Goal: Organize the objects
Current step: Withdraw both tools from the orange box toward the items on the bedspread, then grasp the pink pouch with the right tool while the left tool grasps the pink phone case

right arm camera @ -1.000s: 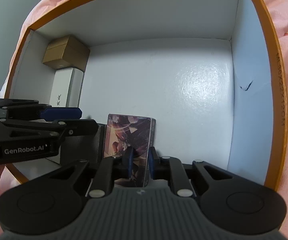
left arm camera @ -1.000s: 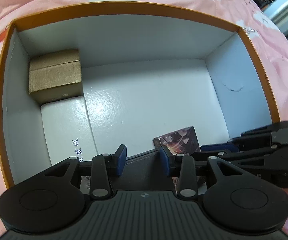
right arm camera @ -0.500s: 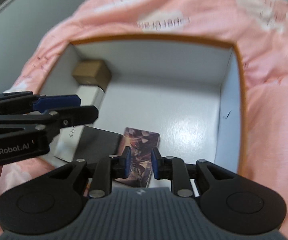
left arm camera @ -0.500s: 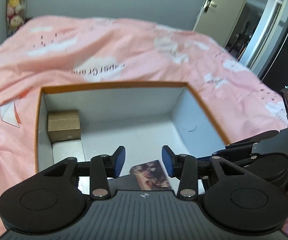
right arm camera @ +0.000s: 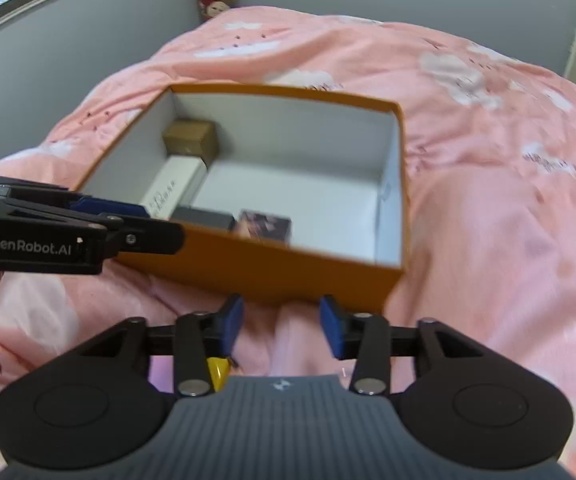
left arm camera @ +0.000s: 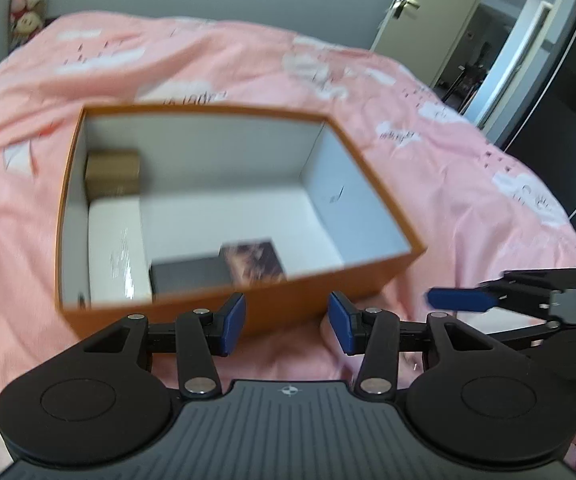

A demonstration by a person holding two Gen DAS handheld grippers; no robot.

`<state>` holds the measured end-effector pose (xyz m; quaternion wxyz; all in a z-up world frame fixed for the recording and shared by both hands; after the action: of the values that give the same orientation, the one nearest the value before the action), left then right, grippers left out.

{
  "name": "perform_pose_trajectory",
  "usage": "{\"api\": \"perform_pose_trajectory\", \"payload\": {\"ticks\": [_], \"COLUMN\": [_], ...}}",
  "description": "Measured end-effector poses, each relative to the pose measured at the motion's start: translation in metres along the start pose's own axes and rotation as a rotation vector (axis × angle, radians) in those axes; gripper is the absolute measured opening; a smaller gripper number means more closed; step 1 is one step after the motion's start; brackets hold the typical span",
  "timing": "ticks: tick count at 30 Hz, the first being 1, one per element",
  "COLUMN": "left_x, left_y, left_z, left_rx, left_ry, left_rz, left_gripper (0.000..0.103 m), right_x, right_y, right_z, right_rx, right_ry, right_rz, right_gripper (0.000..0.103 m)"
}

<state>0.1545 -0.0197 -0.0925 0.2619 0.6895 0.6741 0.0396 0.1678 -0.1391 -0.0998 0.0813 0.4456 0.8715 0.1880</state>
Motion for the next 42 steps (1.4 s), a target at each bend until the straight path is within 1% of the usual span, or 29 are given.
{"api": "perform_pose_trajectory", "payload": {"ticks": [1, 3, 4, 7, 10, 15, 19, 22, 24, 26, 27, 30, 32, 34, 35, 37, 38, 39, 42], "left_x": [0.001, 0.002, 0.002, 0.002, 0.003, 0.008, 0.008, 0.008, 0.009, 0.011, 0.011, 0.01, 0.008, 0.004, 0.003, 0.001, 0.0, -0.002, -0.006], "left_y": [-0.005, -0.016, -0.022, -0.037, -0.048, -0.056, -0.06, -0.062, -0.063, -0.063, -0.063, -0.063, -0.062, -0.062, -0.062, -0.062, -0.061, -0.061, -0.059], "left_z": [0.002, 0.006, 0.008, 0.014, 0.018, 0.019, 0.023, 0.025, 0.026, 0.027, 0.027, 0.027, 0.026, 0.025, 0.024, 0.022, 0.021, 0.02, 0.017], "left_rx": [0.008, 0.026, 0.035, 0.067, 0.11, 0.135, 0.156, 0.166, 0.17, 0.173, 0.174, 0.175, 0.172, 0.166, 0.163, 0.158, 0.155, 0.152, 0.142], "left_ry": [0.002, 0.008, 0.008, 0.023, 0.025, 0.033, 0.035, 0.04, 0.044, 0.047, 0.048, 0.049, 0.046, 0.046, 0.047, 0.05, 0.049, 0.046, 0.041], "left_rz": [-0.007, -0.013, -0.012, 0.003, 0.0, -0.031, -0.036, -0.037, -0.041, -0.047, -0.048, -0.043, -0.027, -0.012, -0.007, 0.007, 0.015, 0.022, 0.046], "left_gripper": [0.054, 0.054, 0.054, 0.054, 0.054, 0.054, 0.054, 0.054, 0.054, 0.054, 0.054, 0.054, 0.054, 0.054, 0.054, 0.054, 0.054, 0.054, 0.054], "right_x": [-0.002, -0.007, -0.01, -0.015, -0.018, -0.023, -0.022, -0.022, -0.023, -0.025, -0.026, -0.026, -0.026, -0.024, -0.022, -0.021, -0.02, -0.019, -0.017], "right_y": [-0.006, -0.019, -0.025, -0.041, -0.053, -0.067, -0.075, -0.076, -0.076, -0.075, -0.074, -0.072, -0.071, -0.069, -0.067, -0.064, -0.063, -0.061, -0.053], "right_z": [0.0, 0.0, -0.001, -0.001, 0.003, 0.008, 0.017, 0.023, 0.027, 0.03, 0.03, 0.027, 0.023, 0.017, 0.014, 0.008, 0.005, 0.002, -0.01], "right_rx": [0.004, 0.015, 0.02, 0.028, 0.049, 0.061, 0.103, 0.119, 0.128, 0.132, 0.132, 0.12, 0.11, 0.097, 0.087, 0.071, 0.062, 0.054, 0.025], "right_ry": [-0.011, -0.038, -0.051, -0.083, -0.098, -0.125, -0.09, -0.095, -0.09, -0.095, -0.105, -0.097, -0.094, -0.099, -0.104, -0.11, -0.11, -0.104, -0.071], "right_rz": [0.01, 0.019, 0.025, 0.029, 0.037, 0.049, 0.051, 0.043, 0.047, 0.052, 0.055, 0.057, 0.053, 0.039, 0.03, 0.019, 0.016, 0.01, 0.022], "right_gripper": [0.06, 0.06, 0.063, 0.073, 0.073, 0.077, 0.077, 0.075, 0.072, 0.06, 0.059, 0.054, 0.047, 0.043, 0.033, 0.031, 0.019, 0.0, 0.0]}}
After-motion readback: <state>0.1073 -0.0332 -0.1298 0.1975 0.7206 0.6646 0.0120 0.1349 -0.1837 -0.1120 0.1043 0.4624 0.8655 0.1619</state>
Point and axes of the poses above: each gripper's, at about its wrist camera, not at the fingertips, and z roughly the way its jaws point, x to its left, y to its top, the point moved 10 cm from there along z, roughly the way its jaws point, and after that the axes turned 15 degrees about x, right-handed, at the moved point
